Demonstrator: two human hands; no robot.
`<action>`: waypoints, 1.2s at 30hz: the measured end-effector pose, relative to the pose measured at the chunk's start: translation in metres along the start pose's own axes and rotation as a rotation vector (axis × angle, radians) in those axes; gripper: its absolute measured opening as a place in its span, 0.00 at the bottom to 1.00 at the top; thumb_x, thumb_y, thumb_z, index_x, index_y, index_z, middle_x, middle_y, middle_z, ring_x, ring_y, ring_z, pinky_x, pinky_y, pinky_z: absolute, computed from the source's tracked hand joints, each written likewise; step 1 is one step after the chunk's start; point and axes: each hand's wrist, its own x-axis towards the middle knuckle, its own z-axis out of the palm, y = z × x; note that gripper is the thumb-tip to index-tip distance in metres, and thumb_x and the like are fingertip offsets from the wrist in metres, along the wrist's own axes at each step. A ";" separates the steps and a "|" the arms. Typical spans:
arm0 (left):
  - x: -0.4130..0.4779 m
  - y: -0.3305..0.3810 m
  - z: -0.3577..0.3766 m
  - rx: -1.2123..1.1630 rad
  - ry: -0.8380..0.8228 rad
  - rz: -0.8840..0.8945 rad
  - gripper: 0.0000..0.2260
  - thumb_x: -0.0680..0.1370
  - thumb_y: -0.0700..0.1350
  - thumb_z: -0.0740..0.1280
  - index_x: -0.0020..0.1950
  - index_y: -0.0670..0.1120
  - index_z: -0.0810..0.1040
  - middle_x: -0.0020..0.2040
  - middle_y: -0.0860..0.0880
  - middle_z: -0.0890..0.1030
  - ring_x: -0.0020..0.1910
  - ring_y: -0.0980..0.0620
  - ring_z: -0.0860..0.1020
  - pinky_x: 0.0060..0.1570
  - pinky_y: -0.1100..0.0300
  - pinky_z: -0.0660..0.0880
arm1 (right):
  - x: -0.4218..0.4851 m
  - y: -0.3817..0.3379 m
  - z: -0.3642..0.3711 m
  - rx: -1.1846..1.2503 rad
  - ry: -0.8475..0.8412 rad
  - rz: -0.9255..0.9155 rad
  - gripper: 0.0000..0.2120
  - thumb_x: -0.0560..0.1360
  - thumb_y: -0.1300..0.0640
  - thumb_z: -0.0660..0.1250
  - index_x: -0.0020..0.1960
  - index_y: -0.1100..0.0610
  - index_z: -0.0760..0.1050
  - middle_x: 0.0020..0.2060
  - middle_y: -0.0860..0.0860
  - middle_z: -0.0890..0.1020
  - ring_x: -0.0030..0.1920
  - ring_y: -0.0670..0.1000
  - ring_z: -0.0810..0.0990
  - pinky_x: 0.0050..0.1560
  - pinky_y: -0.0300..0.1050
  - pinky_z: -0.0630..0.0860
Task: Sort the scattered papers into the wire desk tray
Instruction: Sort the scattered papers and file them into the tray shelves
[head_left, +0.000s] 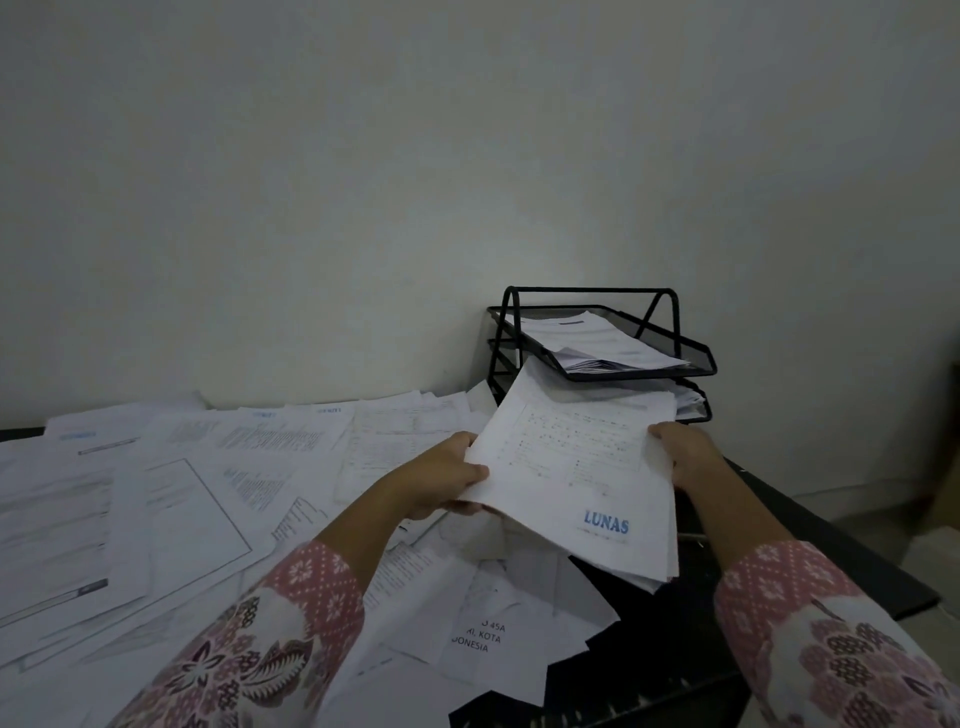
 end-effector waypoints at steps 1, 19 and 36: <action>0.002 0.003 0.004 0.005 0.017 0.010 0.16 0.81 0.37 0.57 0.69 0.44 0.62 0.61 0.41 0.73 0.42 0.50 0.79 0.27 0.67 0.73 | 0.000 0.001 -0.003 -0.002 -0.012 0.016 0.17 0.78 0.63 0.61 0.65 0.69 0.69 0.61 0.62 0.73 0.51 0.56 0.71 0.59 0.52 0.71; 0.058 0.040 0.088 -0.390 0.196 -0.005 0.13 0.78 0.32 0.53 0.60 0.42 0.63 0.59 0.42 0.70 0.37 0.47 0.77 0.22 0.65 0.75 | -0.016 0.021 -0.032 0.824 -0.112 0.067 0.03 0.77 0.65 0.60 0.45 0.62 0.71 0.43 0.58 0.77 0.42 0.54 0.78 0.30 0.43 0.81; 0.065 -0.090 0.040 0.989 0.496 0.226 0.36 0.72 0.64 0.37 0.56 0.47 0.78 0.56 0.46 0.76 0.56 0.45 0.73 0.55 0.51 0.66 | 0.018 0.022 -0.003 0.435 0.144 -0.084 0.17 0.77 0.70 0.58 0.65 0.64 0.67 0.40 0.51 0.73 0.34 0.48 0.73 0.22 0.31 0.72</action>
